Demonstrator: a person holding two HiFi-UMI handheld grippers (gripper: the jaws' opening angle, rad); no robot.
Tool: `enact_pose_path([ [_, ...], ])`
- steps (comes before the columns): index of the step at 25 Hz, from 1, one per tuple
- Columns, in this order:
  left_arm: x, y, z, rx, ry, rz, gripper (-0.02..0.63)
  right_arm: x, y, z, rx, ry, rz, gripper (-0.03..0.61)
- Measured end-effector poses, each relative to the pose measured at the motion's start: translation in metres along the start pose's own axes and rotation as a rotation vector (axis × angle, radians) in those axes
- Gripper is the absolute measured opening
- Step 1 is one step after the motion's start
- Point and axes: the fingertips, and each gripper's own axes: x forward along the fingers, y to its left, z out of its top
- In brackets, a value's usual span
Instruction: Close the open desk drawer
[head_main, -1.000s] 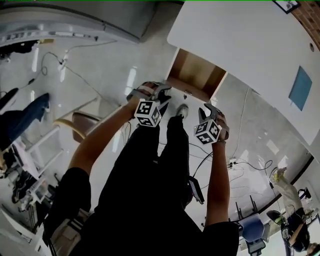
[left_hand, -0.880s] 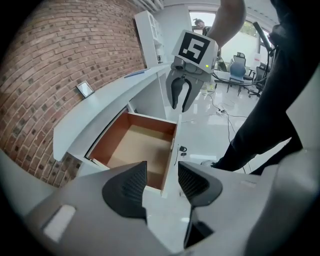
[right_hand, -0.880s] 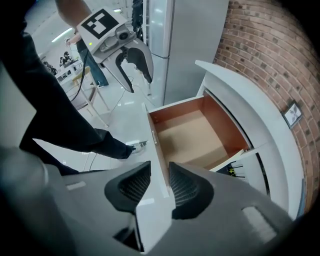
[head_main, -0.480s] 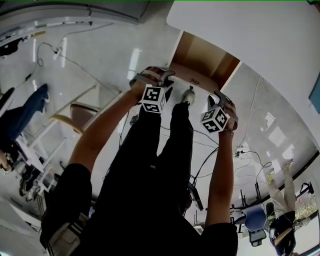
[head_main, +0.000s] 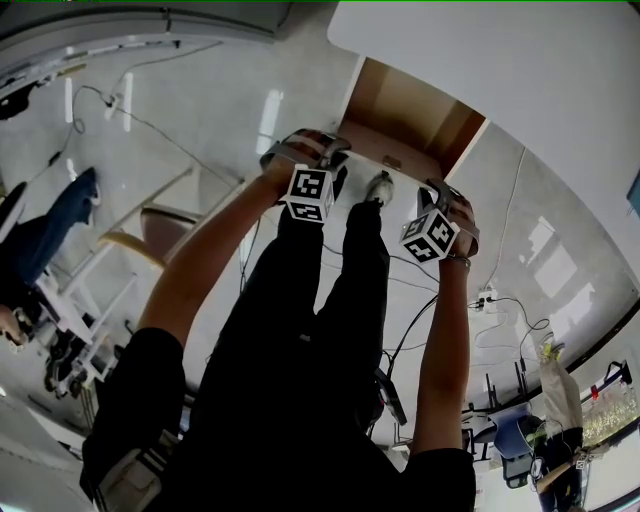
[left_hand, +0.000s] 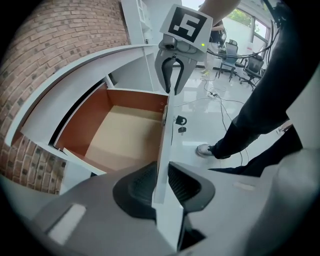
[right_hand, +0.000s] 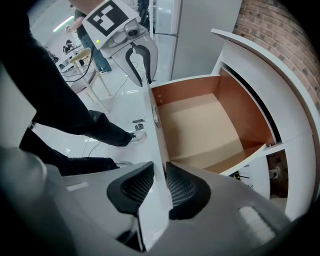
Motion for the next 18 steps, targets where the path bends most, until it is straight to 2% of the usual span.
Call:
enact_pose_path([
  [8,-0.004,0.003,0.001,0.017,0.017,-0.017,0.081,-0.004,0.0,0.001,-0.068,0.03,0.031,0.066],
  [11,-0.009,0.002,0.005,-0.008,0.003,-0.036,0.083,-0.01,-0.003,0.002,-0.061,0.027,0.037,0.064],
  [14,-0.02,0.014,0.008,-0.004,-0.008,-0.014,0.083,-0.021,-0.01,0.007,-0.048,0.014,0.041,0.066],
  [18,-0.034,0.025,0.016,0.012,-0.016,-0.023,0.083,-0.036,-0.02,0.011,-0.048,0.013,0.049,0.066],
])
